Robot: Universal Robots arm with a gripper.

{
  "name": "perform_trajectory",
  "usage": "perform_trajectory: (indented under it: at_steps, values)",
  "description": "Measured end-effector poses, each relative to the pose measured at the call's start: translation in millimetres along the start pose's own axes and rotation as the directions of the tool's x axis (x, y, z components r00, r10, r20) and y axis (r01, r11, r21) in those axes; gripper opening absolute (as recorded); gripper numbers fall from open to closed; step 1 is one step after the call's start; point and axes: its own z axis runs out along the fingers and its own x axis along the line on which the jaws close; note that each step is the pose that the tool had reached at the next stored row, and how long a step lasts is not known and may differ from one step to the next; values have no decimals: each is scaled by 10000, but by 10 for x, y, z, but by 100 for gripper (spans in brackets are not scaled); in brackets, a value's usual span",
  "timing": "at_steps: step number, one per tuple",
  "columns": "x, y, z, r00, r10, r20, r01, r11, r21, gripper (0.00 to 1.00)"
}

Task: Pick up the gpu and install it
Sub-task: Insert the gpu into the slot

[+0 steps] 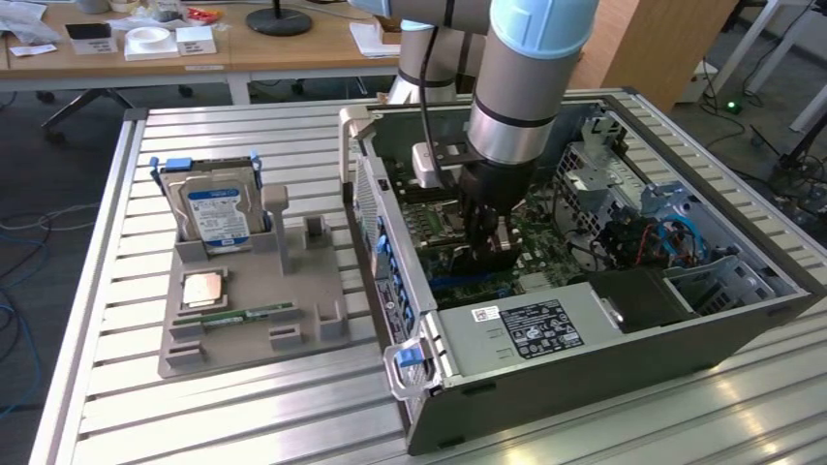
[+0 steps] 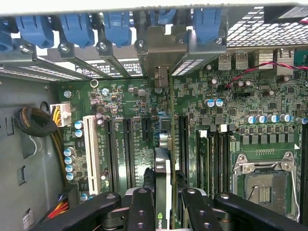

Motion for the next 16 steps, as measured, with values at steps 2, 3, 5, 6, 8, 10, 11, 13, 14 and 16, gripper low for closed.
perform_trajectory:
  at_steps: [2, 3, 5, 6, 8, 10, 11, 13, 14, 16]
  values:
    - [-1, 0, -1, 10000, 0, 14, 0, 10000, 1, 27]
    - [-1, 0, -2, 10000, 1, 17, -1, 10000, 1, 27]
    - [-1, 0, -7, 10000, 1, 16, -1, 10000, 1, 27]
    - [-1, 0, -11, 10000, 0, 13, 0, 10000, 0, 27]
    - [-1, -1, -11, 10000, 0, 21, 0, 10000, 1, 27]
    - [0, 0, -10, 10000, 0, 21, 0, 10000, 1, 27]
    - [0, 0, -6, 10000, 0, 22, 0, 10000, 1, 27]
    - [1, 0, -1, 10000, 1, 18, -1, 10000, 0, 27]
    - [0, 0, 2, 10000, 0, 19, 0, 10000, 0, 27]
    - [1, 1, 9, 10000, -1, 20, 1, 10000, -1, 27]
